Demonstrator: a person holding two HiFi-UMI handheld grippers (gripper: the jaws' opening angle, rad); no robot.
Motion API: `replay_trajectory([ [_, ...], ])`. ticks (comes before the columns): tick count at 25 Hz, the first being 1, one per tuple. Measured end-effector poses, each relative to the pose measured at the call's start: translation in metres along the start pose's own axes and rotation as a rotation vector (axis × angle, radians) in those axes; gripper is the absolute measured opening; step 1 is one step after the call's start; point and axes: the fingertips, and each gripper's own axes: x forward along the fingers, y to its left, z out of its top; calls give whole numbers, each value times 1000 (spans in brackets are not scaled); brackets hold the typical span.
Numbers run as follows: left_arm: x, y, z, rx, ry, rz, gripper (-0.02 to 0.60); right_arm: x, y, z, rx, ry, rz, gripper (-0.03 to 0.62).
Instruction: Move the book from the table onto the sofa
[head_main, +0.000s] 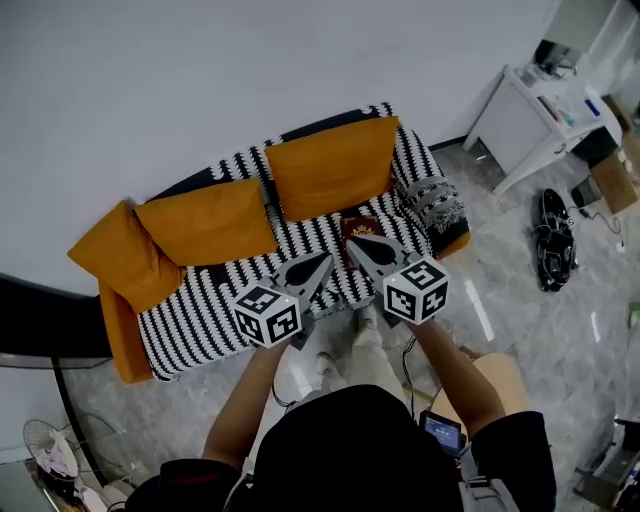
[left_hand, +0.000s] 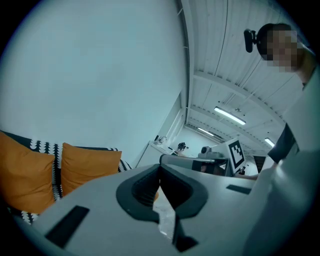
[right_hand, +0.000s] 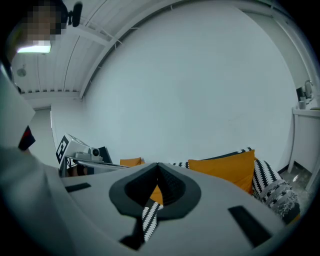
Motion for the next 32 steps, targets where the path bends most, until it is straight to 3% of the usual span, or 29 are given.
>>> replay_trajectory([
  [11, -34, -33, -6, 42, -22, -84, 17, -29, 47, 1, -31, -51, -46, 17],
  [19, -13, -68, 10, 105, -20, -154, 17, -81, 33, 14, -39, -108, -122, 17],
  [23, 1, -99, 6, 144, -5, -181, 17, -121, 30, 18, -42, -136, -156, 17],
  [32, 26, -189, -9, 124, -15, -228, 17, -211, 31, 24, -58, -167, -179, 17],
])
